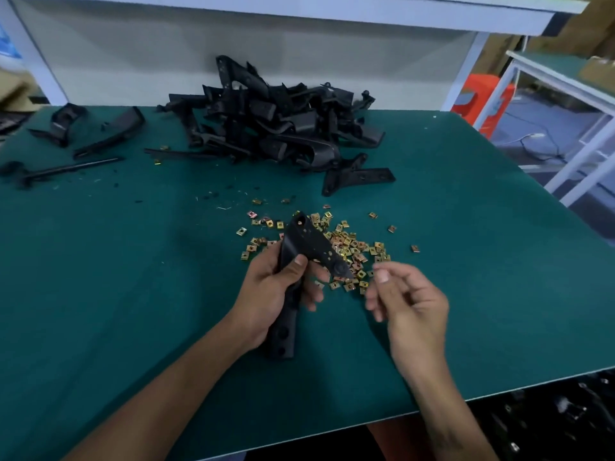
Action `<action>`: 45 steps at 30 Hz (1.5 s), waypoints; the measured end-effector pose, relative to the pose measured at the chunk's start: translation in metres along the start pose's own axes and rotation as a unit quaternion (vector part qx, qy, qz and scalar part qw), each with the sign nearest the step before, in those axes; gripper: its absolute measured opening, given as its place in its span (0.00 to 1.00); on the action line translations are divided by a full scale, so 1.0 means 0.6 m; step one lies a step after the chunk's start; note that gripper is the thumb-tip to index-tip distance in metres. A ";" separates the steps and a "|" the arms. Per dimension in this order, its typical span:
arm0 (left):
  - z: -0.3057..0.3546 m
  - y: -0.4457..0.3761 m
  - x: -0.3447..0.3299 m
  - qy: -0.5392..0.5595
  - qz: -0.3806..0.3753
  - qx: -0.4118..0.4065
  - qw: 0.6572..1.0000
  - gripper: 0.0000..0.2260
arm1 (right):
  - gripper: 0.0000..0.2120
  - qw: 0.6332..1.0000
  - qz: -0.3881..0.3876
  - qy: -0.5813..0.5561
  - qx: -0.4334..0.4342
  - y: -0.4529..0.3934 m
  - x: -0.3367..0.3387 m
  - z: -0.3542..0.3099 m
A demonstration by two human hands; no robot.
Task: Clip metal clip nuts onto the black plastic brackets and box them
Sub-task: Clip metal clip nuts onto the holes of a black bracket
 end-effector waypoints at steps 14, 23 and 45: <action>0.036 -0.024 0.074 -0.093 0.080 -0.077 0.990 0.08 | 0.12 0.990 -0.133 -0.022 -0.033 -0.121 -0.176 -0.013; 0.043 -0.025 0.073 -0.159 0.102 -0.089 0.978 0.11 | 0.06 0.981 -0.121 -0.124 -0.087 -0.119 -0.183 0.004; 0.048 -0.020 0.067 -0.127 0.127 -0.073 0.981 0.11 | 0.09 0.981 -0.030 -0.152 -0.117 -0.093 -0.187 0.009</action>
Point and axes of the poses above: each hand's wrist, its own y-axis away from the middle knuckle, its own x-axis out of the back of the hand, z = x × y, the point moved 6 cm from there along -y, towards the middle knuckle, and after that the axes turned 4 degrees about -y, right-handed, at the moved point
